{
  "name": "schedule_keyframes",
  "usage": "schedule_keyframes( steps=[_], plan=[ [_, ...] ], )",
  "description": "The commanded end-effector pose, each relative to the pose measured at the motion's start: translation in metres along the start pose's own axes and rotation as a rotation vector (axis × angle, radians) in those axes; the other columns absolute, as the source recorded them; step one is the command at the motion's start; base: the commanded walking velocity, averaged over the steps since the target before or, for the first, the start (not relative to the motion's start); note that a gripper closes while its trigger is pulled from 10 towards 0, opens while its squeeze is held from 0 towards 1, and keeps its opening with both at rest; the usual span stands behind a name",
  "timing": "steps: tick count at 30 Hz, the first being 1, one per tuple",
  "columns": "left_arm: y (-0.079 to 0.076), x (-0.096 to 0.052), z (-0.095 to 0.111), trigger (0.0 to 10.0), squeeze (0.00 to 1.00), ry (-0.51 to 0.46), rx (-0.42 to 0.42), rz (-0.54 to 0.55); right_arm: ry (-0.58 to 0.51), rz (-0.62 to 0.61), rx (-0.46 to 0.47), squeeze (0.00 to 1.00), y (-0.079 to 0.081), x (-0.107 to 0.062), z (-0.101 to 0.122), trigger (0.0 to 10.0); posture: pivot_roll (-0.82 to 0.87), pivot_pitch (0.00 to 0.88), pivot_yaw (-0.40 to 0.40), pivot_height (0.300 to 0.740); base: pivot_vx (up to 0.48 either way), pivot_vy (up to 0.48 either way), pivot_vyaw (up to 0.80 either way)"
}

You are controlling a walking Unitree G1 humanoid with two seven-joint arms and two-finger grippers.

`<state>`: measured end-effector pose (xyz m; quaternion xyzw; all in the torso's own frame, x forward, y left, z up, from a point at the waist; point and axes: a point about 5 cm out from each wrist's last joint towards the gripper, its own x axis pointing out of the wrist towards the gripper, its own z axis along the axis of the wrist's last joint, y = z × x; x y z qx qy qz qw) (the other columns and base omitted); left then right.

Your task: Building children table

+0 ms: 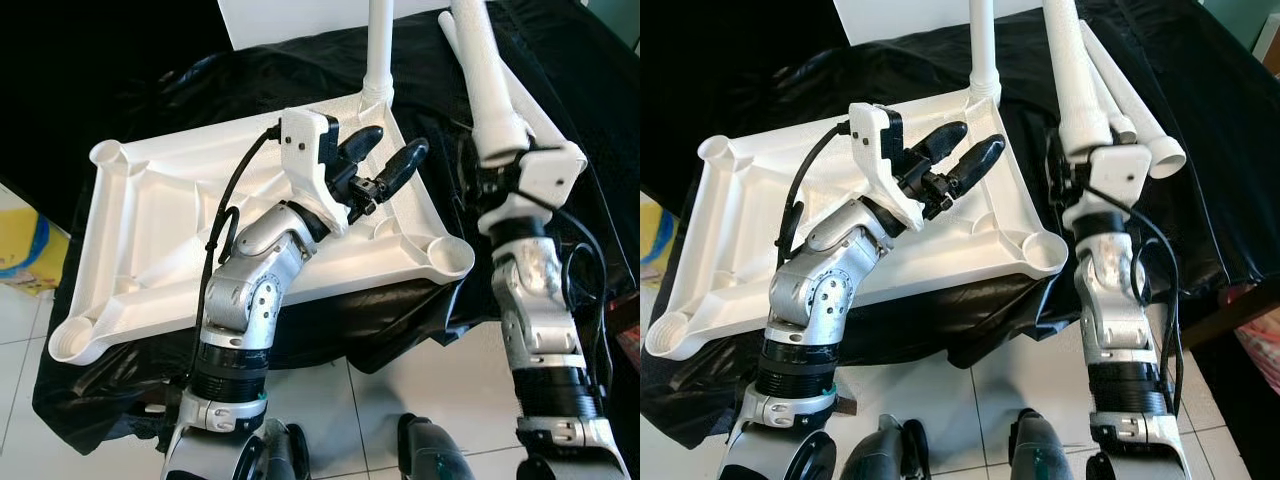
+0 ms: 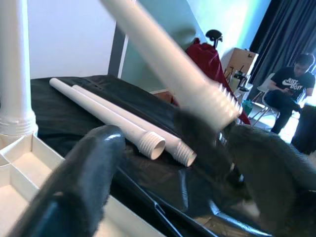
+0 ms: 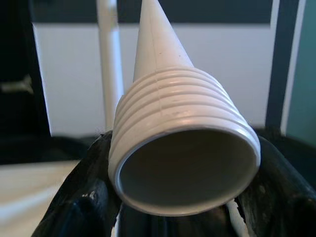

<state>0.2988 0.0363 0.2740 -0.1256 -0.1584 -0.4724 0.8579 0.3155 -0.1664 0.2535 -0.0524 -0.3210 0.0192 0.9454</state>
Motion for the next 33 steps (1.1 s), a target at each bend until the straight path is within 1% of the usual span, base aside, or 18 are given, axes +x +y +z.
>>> schedule_keyframes(
  steps=[1, 2, 3, 5, 6, 8, 9, 10, 12, 13, 16, 22, 24, 28, 29, 31, 32, 33],
  plan=[
    [-0.006, 0.003, 0.004, 10.0, 1.00, -0.016, 0.013, -0.135, -0.068, 0.033, -0.005, 0.00, 0.006, 0.006, 0.011, 10.0, -0.17, 0.104, 0.121, 0.740, 0.000, 0.000, 0.00],
    [-0.006, 0.003, 0.004, 10.0, 1.00, -0.016, 0.013, -0.135, -0.068, 0.033, -0.005, 0.00, 0.006, 0.006, 0.011, 10.0, -0.17, 0.104, 0.121, 0.740, 0.000, 0.000, 0.00],
    [-0.006, 0.005, 0.005, 10.0, 0.85, -0.021, 0.011, -0.143, -0.086, 0.039, -0.002, 0.00, 0.008, 0.011, 0.013, 10.0, -0.17, 0.102, 0.123, 0.740, 0.000, 0.000, 0.00],
    [-0.006, 0.005, 0.005, 10.0, 0.85, -0.021, 0.011, -0.143, -0.086, 0.039, -0.002, 0.00, 0.008, 0.011, 0.013, 10.0, -0.17, 0.102, 0.123, 0.740, 0.000, 0.000, 0.00],
    [-0.005, 0.007, 0.006, 10.0, 0.00, -0.015, 0.014, -0.159, -0.113, 0.041, -0.001, 0.00, 0.010, 0.018, 0.018, 10.0, -0.17, 0.094, 0.129, 0.740, 0.000, 0.000, 0.00],
    [-0.005, 0.007, 0.006, 10.0, 0.00, -0.015, 0.014, -0.159, -0.113, 0.041, -0.001, 0.00, 0.010, 0.018, 0.018, 10.0, -0.17, 0.094, 0.129, 0.740, 0.000, 0.000, 0.00],
    [-0.002, 0.010, 0.010, 10.0, 0.00, -0.021, -0.009, -0.173, -0.162, 0.047, -0.010, 0.00, 0.013, 0.025, 0.027, 10.0, -0.18, 0.083, 0.138, 0.740, 0.000, 0.000, 0.00],
    [-0.002, 0.010, 0.010, 10.0, 0.00, -0.021, -0.009, -0.173, -0.162, 0.047, -0.010, 0.00, 0.013, 0.025, 0.027, 10.0, -0.18, 0.083, 0.138, 0.740, 0.000, 0.000, 0.00],
    [0.006, 0.012, 0.021, 10.0, 0.00, -0.038, -0.081, -0.203, -0.238, 0.064, -0.016, 0.00, 0.018, 0.034, 0.042, 10.0, -0.18, 0.074, 0.142, 0.740, 0.000, 0.000, 0.00],
    [0.006, 0.012, 0.021, 10.0, 0.00, -0.038, -0.081, -0.203, -0.238, 0.064, -0.016, 0.00, 0.018, 0.034, 0.042, 10.0, -0.18, 0.074, 0.142, 0.740, 0.000, 0.000, 0.00],
    [0.018, 0.011, 0.036, 10.0, 0.00, -0.085, -0.170, -0.242, -0.284, 0.095, -0.010, 0.00, 0.021, 0.037, 0.051, 10.0, -0.18, 0.070, 0.141, 0.740, 0.000, 0.000, 0.00],
    [0.032, 0.010, 0.045, 10.0, 0.00, -0.113, -0.221, -0.233, -0.286, 0.137, -0.018, 0.00, 0.022, 0.034, 0.051, 10.0, -0.19, 0.069, 0.138, 0.740, 0.000, 0.000, 0.00],
    [0.032, 0.010, 0.045, 10.0, 0.00, -0.113, -0.221, -0.233, -0.286, 0.137, -0.018, 0.00, 0.022, 0.034, 0.051, 10.0, -0.19, 0.069, 0.138, 0.740, 0.000, 0.000, 0.00],
    [0.044, 0.012, 0.060, 10.0, 0.00, -0.165, -0.319, -0.266, -0.237, 0.210, -0.035, 0.00, 0.025, 0.024, 0.040, 10.0, -0.19, 0.071, 0.133, 0.740, 0.000, 0.000, 0.00],
    [0.044, 0.012, 0.060, 10.0, 0.00, -0.165, -0.319, -0.266, -0.237, 0.210, -0.035, 0.00, 0.025, 0.024, 0.040, 10.0, -0.19, 0.071, 0.133, 0.740, 0.000, 0.000, 0.00],
    [0.048, 0.013, 0.063, 10.0, 0.00, -0.178, -0.390, -0.287, -0.211, 0.242, -0.042, 0.00, 0.027, 0.018, 0.034, 10.0, -0.19, 0.074, 0.130, 0.740, 0.000, 0.000, 0.00],
    [0.050, 0.014, 0.062, 10.0, 1.00, -0.169, -0.395, -0.287, -0.197, 0.261, -0.044, 0.00, 0.028, 0.014, 0.031, 10.0, -0.19, 0.081, 0.130, 0.740, 0.000, 0.000, 0.00],
    [0.050, 0.014, 0.062, 10.0, 1.00, -0.169, -0.395, -0.287, -0.197, 0.261, -0.044, 0.00, 0.028, 0.014, 0.031, 10.0, -0.19, 0.081, 0.130, 0.740, 0.000, 0.000, 0.00]
  ],
)
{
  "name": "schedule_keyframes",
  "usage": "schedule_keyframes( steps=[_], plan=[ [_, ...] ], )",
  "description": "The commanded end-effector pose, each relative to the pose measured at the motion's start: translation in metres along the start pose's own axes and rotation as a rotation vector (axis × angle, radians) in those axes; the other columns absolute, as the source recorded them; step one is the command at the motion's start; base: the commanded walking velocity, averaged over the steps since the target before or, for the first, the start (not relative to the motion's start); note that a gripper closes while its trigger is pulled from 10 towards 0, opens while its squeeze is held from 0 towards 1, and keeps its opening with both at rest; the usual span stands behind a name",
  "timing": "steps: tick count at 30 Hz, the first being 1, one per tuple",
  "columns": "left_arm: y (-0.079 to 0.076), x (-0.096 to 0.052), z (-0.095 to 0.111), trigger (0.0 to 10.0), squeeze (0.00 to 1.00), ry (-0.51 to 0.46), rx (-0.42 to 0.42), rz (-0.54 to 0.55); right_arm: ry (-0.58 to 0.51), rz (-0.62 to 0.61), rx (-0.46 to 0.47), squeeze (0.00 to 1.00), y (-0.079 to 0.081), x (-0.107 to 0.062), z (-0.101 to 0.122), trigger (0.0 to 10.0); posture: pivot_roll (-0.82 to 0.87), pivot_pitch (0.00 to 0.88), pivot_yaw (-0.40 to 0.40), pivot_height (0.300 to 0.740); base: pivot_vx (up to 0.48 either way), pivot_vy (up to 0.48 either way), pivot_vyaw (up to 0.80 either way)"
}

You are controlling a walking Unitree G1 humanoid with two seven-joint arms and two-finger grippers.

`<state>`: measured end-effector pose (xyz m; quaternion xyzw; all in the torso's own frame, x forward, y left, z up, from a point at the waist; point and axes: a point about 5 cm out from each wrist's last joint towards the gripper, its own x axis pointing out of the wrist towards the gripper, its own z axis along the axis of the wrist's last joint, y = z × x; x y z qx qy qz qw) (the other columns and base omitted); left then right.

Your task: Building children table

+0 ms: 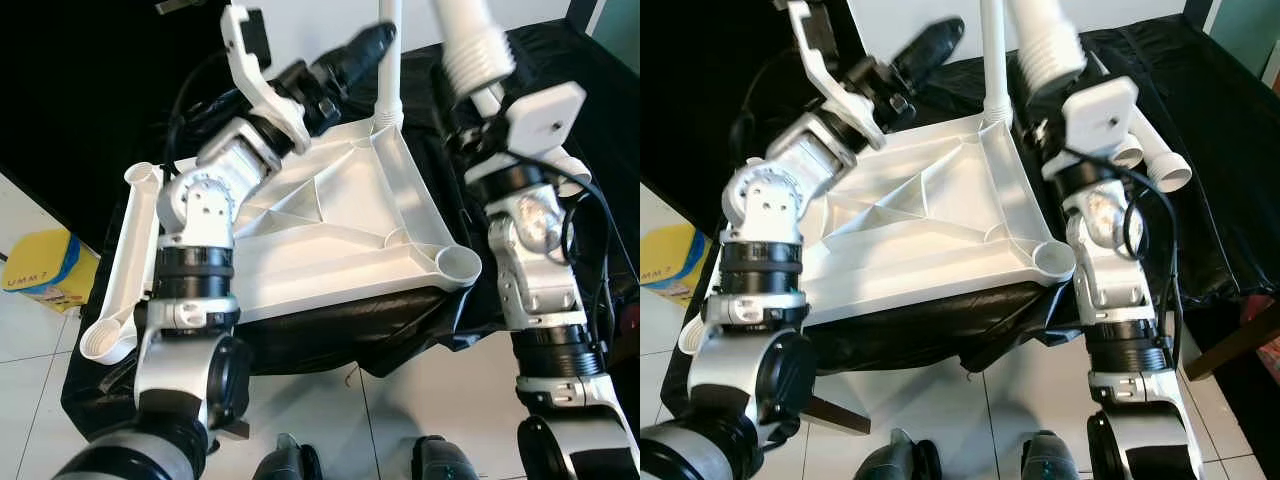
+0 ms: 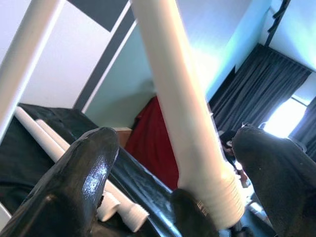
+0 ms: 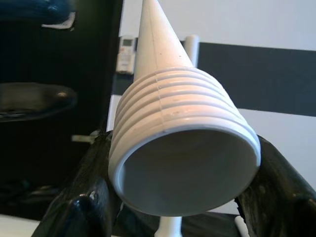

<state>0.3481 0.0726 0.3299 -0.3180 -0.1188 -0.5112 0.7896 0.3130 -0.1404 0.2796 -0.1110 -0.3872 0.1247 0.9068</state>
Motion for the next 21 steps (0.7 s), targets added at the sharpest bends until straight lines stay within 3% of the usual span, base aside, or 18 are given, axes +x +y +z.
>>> schedule_keyframes(
  steps=[1, 4, 5, 6, 7, 18, 21],
  plan=[
    [-0.009, -0.003, 0.002, 10.0, 1.00, 0.003, -0.010, -0.228, -0.039, 0.027, 0.003, 0.00, 0.005, 0.001, 0.007, 10.0, -0.19, 0.081, 0.130, 0.740, 0.000, 0.000, 0.00],
    [-0.005, -0.002, 0.000, 10.0, 0.96, 0.030, -0.015, -0.218, -0.006, 0.073, 0.011, 0.00, 0.011, -0.007, 0.003, 10.0, -0.20, 0.092, 0.131, 0.740, 0.000, 0.000, 0.00],
    [-0.004, -0.001, -0.001, 10.0, 0.27, 0.042, -0.020, -0.218, 0.008, 0.092, 0.016, 0.00, 0.014, -0.011, 0.001, 10.0, -0.20, 0.092, 0.131, 0.740, 0.000, 0.000, 0.00],
    [-0.004, -0.001, -0.001, 10.0, 0.27, 0.042, -0.020, -0.218, 0.008, 0.092, 0.016, 0.00, 0.014, -0.011, 0.001, 10.0, -0.20, 0.092, 0.131, 0.740, 0.000, 0.000, 0.00],
    [-0.002, 0.000, -0.003, 10.0, 0.00, 0.056, -0.026, -0.215, 0.024, 0.119, 0.017, 0.00, 0.019, -0.016, -0.001, 10.0, -0.20, 0.096, 0.132, 0.740, 0.000, 0.000, 0.00],
    [0.009, 0.010, -0.004, 10.0, 0.00, 0.102, -0.024, -0.170, 0.081, 0.249, 0.065, 0.00, 0.048, -0.039, -0.004, 10.0, -0.20, 0.106, 0.135, 0.740, 0.000, 0.000, 0.00],
    [0.017, 0.014, 0.001, 10.0, 0.00, 0.119, -0.001, -0.112, 0.104, 0.271, 0.083, 0.00, 0.056, -0.049, -0.005, 10.0, -0.20, 0.109, 0.133, 0.740, 0.000, 0.000, 0.00]
  ],
)
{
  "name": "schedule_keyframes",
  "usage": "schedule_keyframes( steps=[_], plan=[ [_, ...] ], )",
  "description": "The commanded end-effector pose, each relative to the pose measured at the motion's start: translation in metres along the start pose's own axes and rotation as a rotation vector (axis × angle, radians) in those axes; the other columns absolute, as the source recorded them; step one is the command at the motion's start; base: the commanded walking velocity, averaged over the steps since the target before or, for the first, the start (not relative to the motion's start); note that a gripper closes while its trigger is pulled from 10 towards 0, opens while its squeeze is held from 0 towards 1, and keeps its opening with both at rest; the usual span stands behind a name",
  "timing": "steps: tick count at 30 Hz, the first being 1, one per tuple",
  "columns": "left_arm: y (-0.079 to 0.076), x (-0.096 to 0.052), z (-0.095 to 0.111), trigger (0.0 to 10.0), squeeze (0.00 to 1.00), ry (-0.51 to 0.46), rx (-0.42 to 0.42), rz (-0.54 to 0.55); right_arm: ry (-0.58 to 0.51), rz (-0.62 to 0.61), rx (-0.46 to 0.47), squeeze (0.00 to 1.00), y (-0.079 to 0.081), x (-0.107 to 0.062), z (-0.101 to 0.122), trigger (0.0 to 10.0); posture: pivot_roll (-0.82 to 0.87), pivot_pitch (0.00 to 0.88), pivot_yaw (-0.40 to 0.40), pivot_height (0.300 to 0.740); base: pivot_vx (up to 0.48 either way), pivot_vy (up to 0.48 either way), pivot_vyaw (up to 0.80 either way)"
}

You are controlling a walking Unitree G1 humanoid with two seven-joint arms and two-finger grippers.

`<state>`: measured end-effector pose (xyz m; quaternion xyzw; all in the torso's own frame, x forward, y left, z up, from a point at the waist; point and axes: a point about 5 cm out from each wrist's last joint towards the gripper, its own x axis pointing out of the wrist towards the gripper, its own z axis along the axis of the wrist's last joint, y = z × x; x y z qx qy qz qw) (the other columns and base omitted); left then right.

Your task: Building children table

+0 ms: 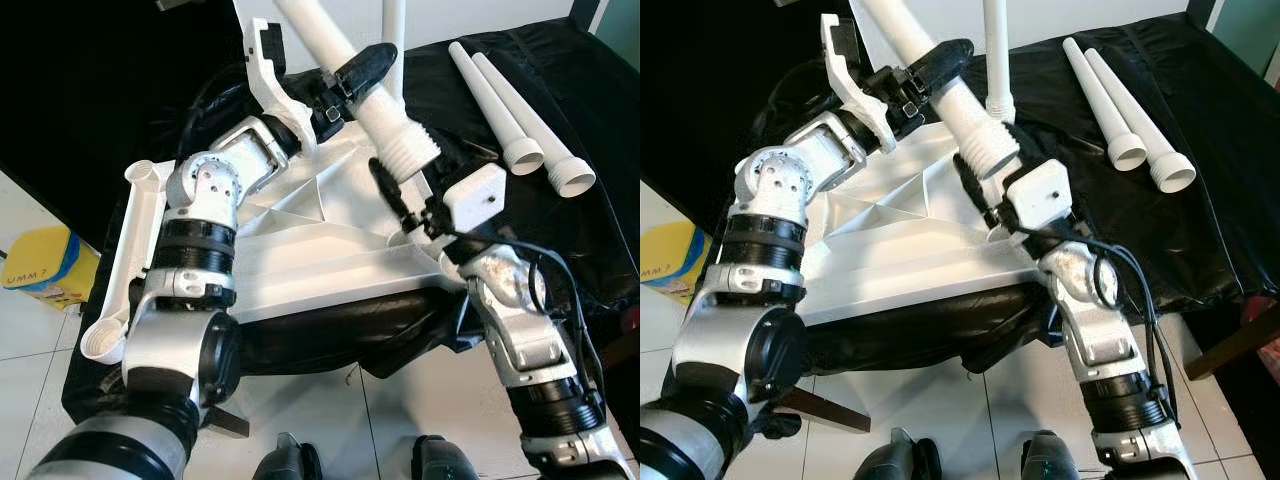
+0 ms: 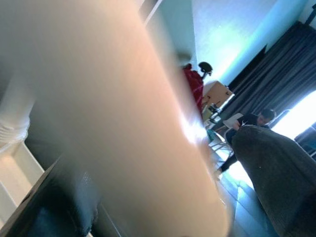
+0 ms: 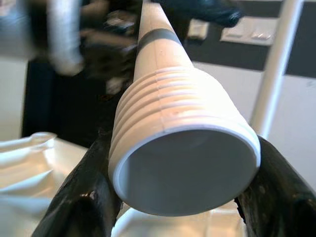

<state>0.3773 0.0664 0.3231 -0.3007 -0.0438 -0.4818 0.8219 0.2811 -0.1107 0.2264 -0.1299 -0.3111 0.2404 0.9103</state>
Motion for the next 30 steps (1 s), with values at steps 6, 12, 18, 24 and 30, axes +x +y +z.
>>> schedule_keyframes(
  steps=[6, 12, 18, 24, 30],
  plan=[
    [-0.002, -0.001, 0.013, 10.0, 0.00, -0.001, 0.039, -0.165, 0.006, 0.044, 0.020, 0.00, 0.015, -0.005, 0.001, 10.0, -0.20, 0.109, 0.135, 0.740, 0.000, 0.000, 0.00],
    [0.014, -0.005, 0.028, 9.5, 0.00, 0.007, 0.063, -0.030, 0.044, 0.048, 0.037, 0.00, 0.024, -0.013, -0.003, 10.0, -0.20, 0.107, 0.141, 0.740, 0.000, 0.000, 0.00],
    [0.025, -0.012, 0.036, 3.7, 0.00, -0.017, 0.048, 0.055, 0.057, 0.038, 0.039, 0.00, 0.025, -0.015, -0.004, 10.0, -0.20, 0.097, 0.140, 0.740, 0.000, 0.000, 0.00],
    [0.036, -0.020, 0.047, 0.0, 0.00, -0.063, 0.029, 0.149, 0.060, 0.038, 0.040, 0.00, 0.026, -0.016, -0.004, 10.0, -0.19, 0.095, 0.142, 0.740, 0.000, 0.000, 0.00],
    [0.041, -0.024, 0.053, 0.0, 0.00, -0.085, 0.030, 0.183, 0.061, 0.036, 0.037, 0.00, 0.026, -0.016, -0.003, 10.0, -0.20, 0.092, 0.141, 0.740, 0.000, 0.000, 0.00]
  ],
)
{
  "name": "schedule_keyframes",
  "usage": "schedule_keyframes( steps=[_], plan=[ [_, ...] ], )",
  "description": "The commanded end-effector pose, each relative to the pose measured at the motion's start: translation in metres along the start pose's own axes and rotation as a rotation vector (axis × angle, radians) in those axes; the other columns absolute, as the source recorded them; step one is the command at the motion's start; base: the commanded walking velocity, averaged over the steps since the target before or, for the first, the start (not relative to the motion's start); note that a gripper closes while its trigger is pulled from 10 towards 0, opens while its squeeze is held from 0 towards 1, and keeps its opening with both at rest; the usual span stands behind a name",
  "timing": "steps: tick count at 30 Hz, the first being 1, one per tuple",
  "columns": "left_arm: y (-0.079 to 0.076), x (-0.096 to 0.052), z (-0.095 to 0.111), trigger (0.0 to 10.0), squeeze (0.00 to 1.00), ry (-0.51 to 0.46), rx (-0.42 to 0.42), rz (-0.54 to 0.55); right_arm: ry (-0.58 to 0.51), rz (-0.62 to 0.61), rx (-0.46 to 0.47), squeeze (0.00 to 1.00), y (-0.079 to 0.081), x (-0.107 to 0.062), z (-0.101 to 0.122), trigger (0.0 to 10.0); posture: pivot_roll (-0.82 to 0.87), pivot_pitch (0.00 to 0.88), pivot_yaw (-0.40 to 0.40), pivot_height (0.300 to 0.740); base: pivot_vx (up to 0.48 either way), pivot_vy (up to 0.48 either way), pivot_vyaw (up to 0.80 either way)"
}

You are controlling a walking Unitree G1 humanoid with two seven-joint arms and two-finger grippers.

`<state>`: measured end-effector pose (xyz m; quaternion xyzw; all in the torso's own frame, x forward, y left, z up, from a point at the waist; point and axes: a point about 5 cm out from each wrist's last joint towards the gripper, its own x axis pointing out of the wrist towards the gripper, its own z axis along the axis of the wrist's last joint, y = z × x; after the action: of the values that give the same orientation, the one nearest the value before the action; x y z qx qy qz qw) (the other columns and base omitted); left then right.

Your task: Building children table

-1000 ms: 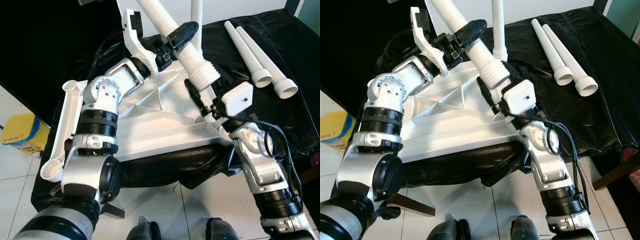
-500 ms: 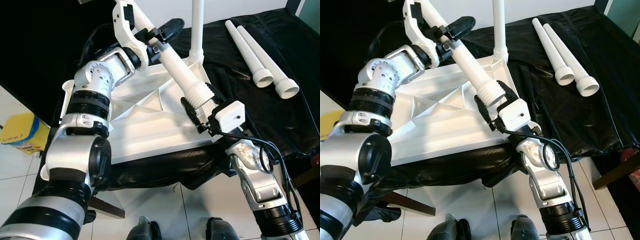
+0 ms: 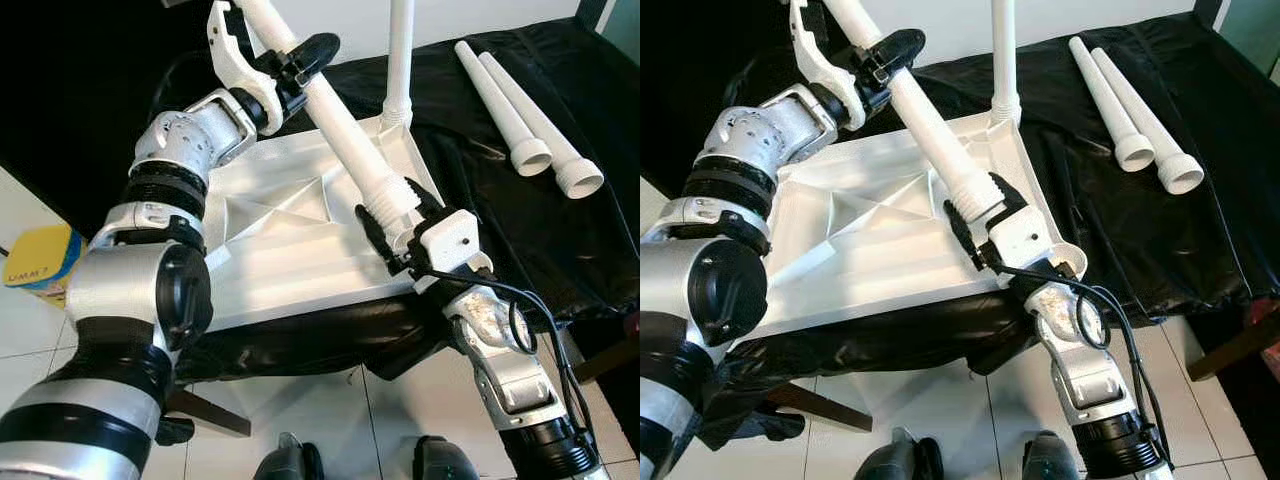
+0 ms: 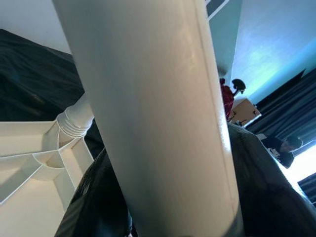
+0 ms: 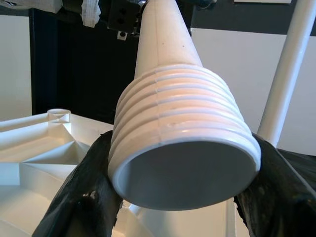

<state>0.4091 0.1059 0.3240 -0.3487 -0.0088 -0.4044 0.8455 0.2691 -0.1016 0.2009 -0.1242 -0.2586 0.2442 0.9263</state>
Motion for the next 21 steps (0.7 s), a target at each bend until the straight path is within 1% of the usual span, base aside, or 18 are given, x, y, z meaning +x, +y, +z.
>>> schedule_keyframes(
  steps=[1, 6, 7, 8, 9, 14, 18, 19, 20, 21],
  plan=[
    [0.001, -0.010, 0.025, 0.0, 0.00, -0.062, 0.116, 0.003, -0.040, 0.028, -0.007, 0.00, 0.004, 0.000, 0.008, 10.0, -0.20, 0.092, 0.141, 0.740, 0.000, 0.000, 0.00],
    [0.001, -0.008, 0.022, 0.0, 0.00, -0.066, 0.124, 0.010, -0.032, 0.018, 0.002, 0.00, 0.003, 0.000, 0.007, 10.0, -0.19, 0.094, 0.136, 0.740, 0.000, 0.000, 0.00],
    [0.002, -0.008, 0.022, 0.0, 0.00, -0.070, 0.124, 0.014, -0.023, 0.008, 0.016, 0.00, 0.002, 0.000, 0.006, 10.0, -0.19, 0.094, 0.134, 0.740, 0.000, 0.000, 0.00],
    [0.003, -0.008, 0.022, 0.0, 0.00, -0.072, 0.122, 0.017, -0.017, -0.002, 0.026, 0.58, 0.001, -0.001, 0.005, 10.0, -0.19, 0.094, 0.134, 0.740, 0.000, 0.000, 0.00],
    [0.004, -0.009, 0.022, 0.0, 0.00, -0.074, 0.121, 0.024, -0.011, -0.008, 0.040, 1.00, 0.000, -0.002, 0.004, 10.0, -0.19, 0.095, 0.133, 0.740, 0.000, 0.000, 0.00],
    [0.007, -0.010, 0.024, 0.0, 0.00, -0.081, 0.113, 0.047, -0.008, -0.016, 0.059, 1.00, -0.003, -0.004, 0.003, 10.0, -0.19, 0.094, 0.132, 0.740, 0.000, 0.000, 0.00],
    [0.009, -0.012, 0.028, 0.0, 0.00, -0.100, 0.129, 0.064, 0.012, -0.036, 0.062, 1.00, -0.007, -0.009, 0.000, 10.0, -0.19, 0.090, 0.128, 0.740, 0.000, 0.000, 0.00],
    [0.008, -0.012, 0.029, 10.0, 0.00, -0.102, 0.154, 0.060, 0.028, -0.037, 0.066, 0.00, -0.007, -0.010, -0.002, 10.0, -0.19, 0.089, 0.127, 0.740, 0.000, 0.000, 0.00],
    [0.008, -0.012, 0.029, 10.0, 0.00, -0.102, 0.171, 0.056, 0.038, -0.037, 0.069, 0.00, -0.008, -0.011, -0.003, 10.0, -0.19, 0.089, 0.127, 0.740, 0.000, 0.000, 0.00],
    [0.008, -0.012, 0.029, 10.0, 0.00, -0.102, 0.171, 0.056, 0.038, -0.037, 0.069, 0.00, -0.008, -0.011, -0.003, 10.0, -0.19, 0.089, 0.127, 0.740, 0.000, 0.000, 0.00]
  ],
)
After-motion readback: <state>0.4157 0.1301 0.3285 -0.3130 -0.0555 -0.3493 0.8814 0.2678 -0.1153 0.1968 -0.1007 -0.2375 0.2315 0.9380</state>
